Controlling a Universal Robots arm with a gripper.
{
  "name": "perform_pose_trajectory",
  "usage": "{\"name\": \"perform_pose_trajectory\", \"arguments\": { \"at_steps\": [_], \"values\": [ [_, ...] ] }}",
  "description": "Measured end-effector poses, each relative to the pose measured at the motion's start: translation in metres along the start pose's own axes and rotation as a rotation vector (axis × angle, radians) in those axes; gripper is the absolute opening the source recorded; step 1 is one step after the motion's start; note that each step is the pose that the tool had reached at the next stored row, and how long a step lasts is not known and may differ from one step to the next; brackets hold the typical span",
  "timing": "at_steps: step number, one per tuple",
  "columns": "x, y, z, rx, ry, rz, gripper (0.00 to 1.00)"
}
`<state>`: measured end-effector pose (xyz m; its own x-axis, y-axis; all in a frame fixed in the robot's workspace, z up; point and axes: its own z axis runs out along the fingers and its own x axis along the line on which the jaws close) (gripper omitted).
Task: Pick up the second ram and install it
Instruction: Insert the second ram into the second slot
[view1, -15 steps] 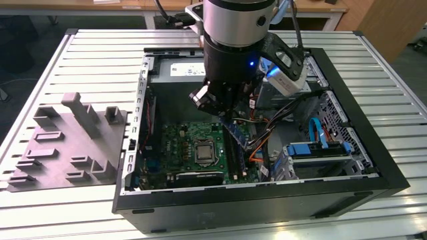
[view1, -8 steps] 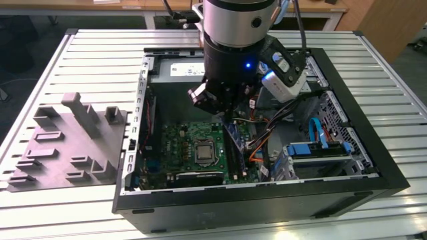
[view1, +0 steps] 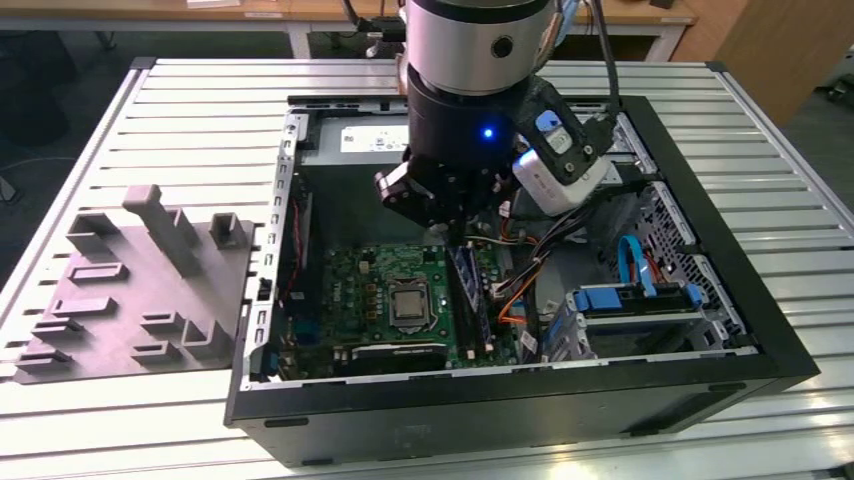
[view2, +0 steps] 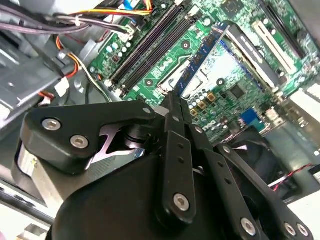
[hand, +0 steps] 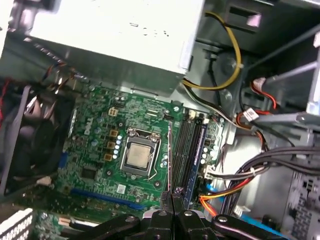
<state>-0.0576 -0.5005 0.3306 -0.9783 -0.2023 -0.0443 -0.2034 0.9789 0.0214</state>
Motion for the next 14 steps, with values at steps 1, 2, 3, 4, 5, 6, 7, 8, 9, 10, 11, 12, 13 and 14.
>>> {"name": "perform_pose_trajectory", "arguments": {
  "at_steps": [1, 2, 3, 4, 5, 6, 7, 8, 9, 10, 11, 12, 13, 14],
  "values": [
    [0.0000, 0.0000, 0.0001, 0.0009, -0.0004, 0.020, 0.11],
    [0.0000, 0.0000, 0.0002, 0.0016, -0.0008, 0.038, 0.11],
    [0.0000, 0.0000, 0.0002, 0.0025, -0.0011, 0.055, 0.11],
    [0.0000, 0.0000, 0.0003, 0.0033, -0.0016, 0.073, 0.11],
    [0.0000, 0.0000, 0.0004, 0.0041, -0.0019, 0.091, 0.11],
    [0.0000, 0.0000, 0.0005, 0.0049, -0.0023, 0.109, 0.11],
    [0.0000, 0.0000, 0.0006, 0.0056, -0.0027, 0.127, 0.11],
    [0.0000, 0.0000, 0.0006, 0.0064, -0.0031, 0.145, 0.11],
    [0.0000, 0.0000, 0.0007, 0.0073, -0.0035, 0.165, 0.11],
    [0.0000, 0.0000, 0.0006, 0.0079, -0.0037, 0.177, 0.11],
    [0.0000, 0.0000, 0.0006, 0.0079, -0.0037, 0.178, 0.11],
    [0.0000, 0.0000, 0.0006, 0.0080, -0.0037, 0.178, 0.11],
    [0.0000, 0.0000, 0.0007, 0.0079, -0.0038, 0.178, 0.11],
    [0.0000, 0.0000, 0.0006, 0.0080, -0.0038, 0.178, 0.11]
  ]
}}
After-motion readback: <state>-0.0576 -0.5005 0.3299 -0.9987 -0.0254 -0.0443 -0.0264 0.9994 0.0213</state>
